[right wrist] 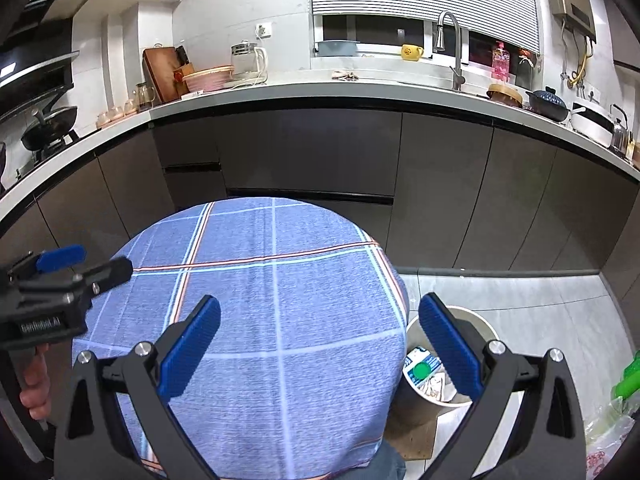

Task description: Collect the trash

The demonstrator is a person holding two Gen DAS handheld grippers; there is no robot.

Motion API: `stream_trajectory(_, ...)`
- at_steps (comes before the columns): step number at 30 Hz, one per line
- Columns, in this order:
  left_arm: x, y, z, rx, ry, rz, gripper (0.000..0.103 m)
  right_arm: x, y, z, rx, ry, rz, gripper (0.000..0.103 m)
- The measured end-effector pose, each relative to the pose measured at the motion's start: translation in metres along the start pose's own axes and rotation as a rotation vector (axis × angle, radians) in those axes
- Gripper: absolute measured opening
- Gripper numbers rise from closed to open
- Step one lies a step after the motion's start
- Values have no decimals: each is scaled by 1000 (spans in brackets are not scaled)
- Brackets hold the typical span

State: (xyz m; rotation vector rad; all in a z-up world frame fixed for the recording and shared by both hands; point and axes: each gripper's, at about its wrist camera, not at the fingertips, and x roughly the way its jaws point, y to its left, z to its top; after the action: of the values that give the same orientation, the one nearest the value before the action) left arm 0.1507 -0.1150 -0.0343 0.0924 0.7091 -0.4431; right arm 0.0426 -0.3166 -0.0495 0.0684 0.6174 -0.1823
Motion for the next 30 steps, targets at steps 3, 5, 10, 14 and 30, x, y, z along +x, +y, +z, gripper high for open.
stream_trajectory(3, -6, 6, -9, -3, 4, 4, 94, -4, 14, -2, -5, 11, -16, 100)
stream_trajectory(5, -10, 10, -13, -5, 3, 4, 94, -7, 21, -5, -4, 18, -27, 100)
stream_trajectory(10, -24, 16, -18, -13, -12, -5, 94, -16, 33, -9, -10, 23, -58, 100)
stream_trajectory(14, -32, 16, -19, -2, -28, -3, 94, -25, 39, -11, -13, 14, -85, 100)
stream_trajectory(30, -48, 4, -13, 24, -60, -9, 94, -39, 29, -10, 23, -19, -86, 100)
